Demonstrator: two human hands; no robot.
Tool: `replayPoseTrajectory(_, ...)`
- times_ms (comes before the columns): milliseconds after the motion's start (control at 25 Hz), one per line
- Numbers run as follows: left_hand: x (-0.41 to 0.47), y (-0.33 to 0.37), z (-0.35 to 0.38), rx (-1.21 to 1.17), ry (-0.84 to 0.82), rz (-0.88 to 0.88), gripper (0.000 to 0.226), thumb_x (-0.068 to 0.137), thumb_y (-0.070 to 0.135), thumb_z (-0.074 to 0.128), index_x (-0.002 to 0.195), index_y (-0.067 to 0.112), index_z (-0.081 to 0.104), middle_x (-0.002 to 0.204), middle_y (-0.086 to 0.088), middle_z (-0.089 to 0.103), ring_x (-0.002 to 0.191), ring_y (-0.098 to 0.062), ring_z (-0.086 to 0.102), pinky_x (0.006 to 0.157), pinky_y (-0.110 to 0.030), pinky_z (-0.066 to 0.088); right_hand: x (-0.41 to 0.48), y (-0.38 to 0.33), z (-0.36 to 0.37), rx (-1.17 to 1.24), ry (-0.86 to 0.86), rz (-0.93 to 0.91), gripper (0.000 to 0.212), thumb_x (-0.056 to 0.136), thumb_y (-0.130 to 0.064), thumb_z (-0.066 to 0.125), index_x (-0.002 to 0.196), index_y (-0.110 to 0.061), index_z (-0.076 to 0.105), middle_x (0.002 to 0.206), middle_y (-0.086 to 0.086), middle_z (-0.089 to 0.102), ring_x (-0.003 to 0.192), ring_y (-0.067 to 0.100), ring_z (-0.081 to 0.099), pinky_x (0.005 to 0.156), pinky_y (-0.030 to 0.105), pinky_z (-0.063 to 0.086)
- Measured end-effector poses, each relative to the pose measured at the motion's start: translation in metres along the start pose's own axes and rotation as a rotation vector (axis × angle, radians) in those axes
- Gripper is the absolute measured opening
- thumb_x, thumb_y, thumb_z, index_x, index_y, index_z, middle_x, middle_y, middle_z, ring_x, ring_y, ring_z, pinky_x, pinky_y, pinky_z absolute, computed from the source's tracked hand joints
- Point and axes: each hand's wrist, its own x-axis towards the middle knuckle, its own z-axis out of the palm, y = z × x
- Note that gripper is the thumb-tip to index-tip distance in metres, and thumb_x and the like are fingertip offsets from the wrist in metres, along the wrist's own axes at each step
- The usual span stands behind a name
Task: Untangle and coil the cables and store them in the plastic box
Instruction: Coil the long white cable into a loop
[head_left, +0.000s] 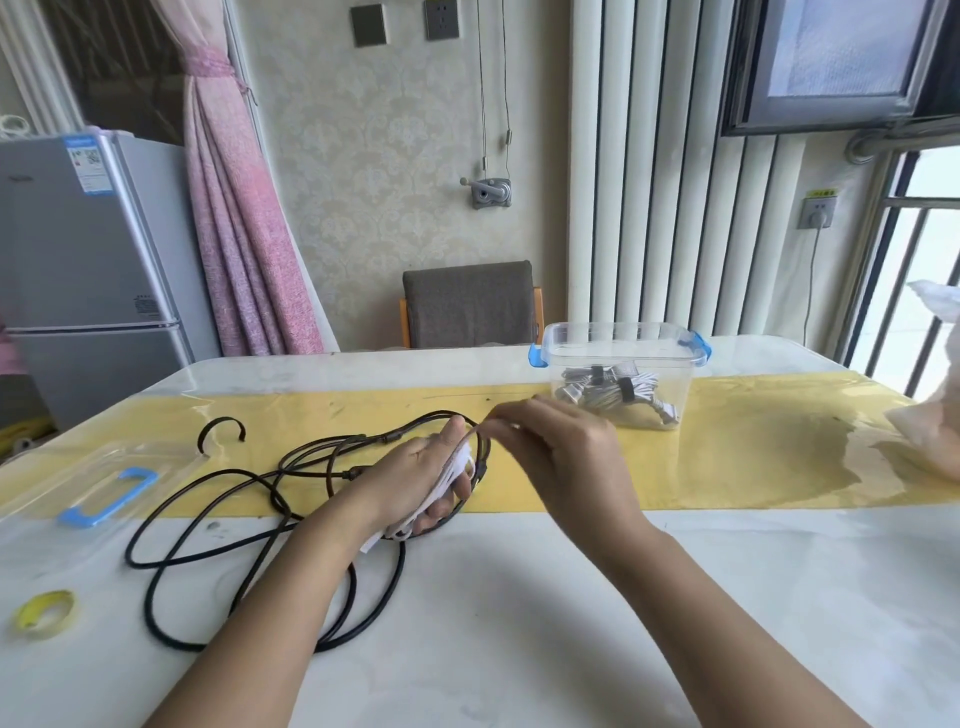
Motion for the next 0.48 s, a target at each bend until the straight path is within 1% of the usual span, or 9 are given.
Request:
replayPoseTrajectory(80,-0.005,0.008,0.002,-0.131,-0.187,-0.108,0.072,0.082,0.073,0.025,0.065,0.008,0.050,0.043,-0.002,0.036,0.032,-0.011,0.029,0.036,-0.016,0.023,0.005,0.010,-0.008,0.005,0.091,0.082,0.015,0.087,-0.027,0.063,0.086,-0.015,0.072,0.073,-0.006,0.063,0.062,0.008,0.055,0.060,0.028,0.046)
replayPoseTrajectory(160,-0.009,0.015,0.000,-0.248,-0.424,-0.194,0.072,0.077,0.078,0.028,0.061,0.011,0.049,0.042,0.000,0.033,0.029,-0.009,0.027,0.031,-0.014,0.023,0.007,0.018,-0.015,-0.006,0.140,0.139,0.017,0.087,-0.028,0.061,0.087,-0.015,0.073,0.071,-0.007,0.060,0.063,0.008,0.052,0.060,0.024,0.044)
replayPoseTrajectory(200,-0.011,0.017,-0.002,-0.302,-0.542,-0.226,0.071,0.075,0.080,0.033,0.059,0.013,0.049,0.041,0.001,0.033,0.028,-0.007,0.028,0.029,-0.014,0.024,0.007,0.020,-0.017,-0.017,0.158,0.158,0.019,0.087,-0.029,0.061,0.088,-0.015,0.074,0.069,-0.007,0.056,0.063,0.008,0.050,0.059,0.021,0.041)
replayPoseTrajectory(240,-0.012,0.019,-0.004,-0.369,-0.646,-0.236,0.067,0.073,0.079,0.043,0.058,0.014,0.050,0.041,0.002,0.035,0.028,-0.006,0.030,0.028,-0.015,0.026,0.007,0.022,-0.019,-0.031,0.176,0.173,0.020,0.087,-0.029,0.060,0.089,-0.015,0.074,0.067,-0.006,0.053,0.062,0.009,0.048,0.058,0.019,0.038)
replayPoseTrajectory(280,-0.012,0.019,-0.007,-0.453,-0.739,-0.236,0.061,0.073,0.074,0.053,0.059,0.015,0.052,0.041,0.003,0.039,0.028,-0.005,0.033,0.028,-0.014,0.028,0.007,0.025,-0.020,-0.043,0.192,0.192,0.021,0.087,-0.029,0.059,0.089,-0.015,0.074,0.066,-0.004,0.051,0.061,0.011,0.047,0.057,0.020,0.037)
replayPoseTrajectory(320,-0.012,0.018,-0.011,-0.545,-0.829,-0.220,0.054,0.075,0.068,0.057,0.062,0.015,0.054,0.043,0.003,0.043,0.030,-0.005,0.035,0.029,-0.015,0.029,0.007,0.026,-0.021,-0.051,0.202,0.217,0.021,0.087,-0.029,0.059,0.090,-0.015,0.074,0.066,-0.002,0.051,0.060,0.013,0.046,0.058,0.023,0.038)
replayPoseTrajectory(360,-0.011,0.017,-0.013,-0.640,-0.915,-0.191,0.050,0.081,0.061,0.055,0.066,0.014,0.055,0.045,0.004,0.045,0.031,-0.007,0.035,0.031,-0.016,0.029,0.007,0.028,-0.021,-0.052,0.205,0.245,0.021,0.088,-0.028,0.059,0.091,-0.016,0.074,0.067,0.000,0.052,0.060,0.014,0.047,0.059,0.026,0.039)
replayPoseTrajectory(400,-0.010,0.016,-0.016,-0.730,-0.983,-0.149,0.047,0.088,0.056,0.048,0.070,0.013,0.055,0.047,0.003,0.044,0.032,-0.009,0.032,0.033,-0.019,0.026,0.007,0.030,-0.021,-0.052,0.203,0.270,0.019,0.089,-0.027,0.059,0.092,-0.016,0.074,0.069,0.001,0.054,0.061,0.017,0.048,0.060,0.029,0.039)
replayPoseTrajectory(480,-0.012,0.018,-0.018,-0.907,-1.078,-0.059,0.043,0.096,0.046,0.035,0.073,0.012,0.047,0.046,0.000,0.033,0.032,-0.011,0.022,0.034,-0.023,0.019,0.006,0.034,-0.020,-0.056,0.172,0.304,0.015,0.091,-0.022,0.061,0.091,-0.015,0.074,0.072,0.003,0.058,0.065,0.019,0.052,0.063,0.029,0.041)
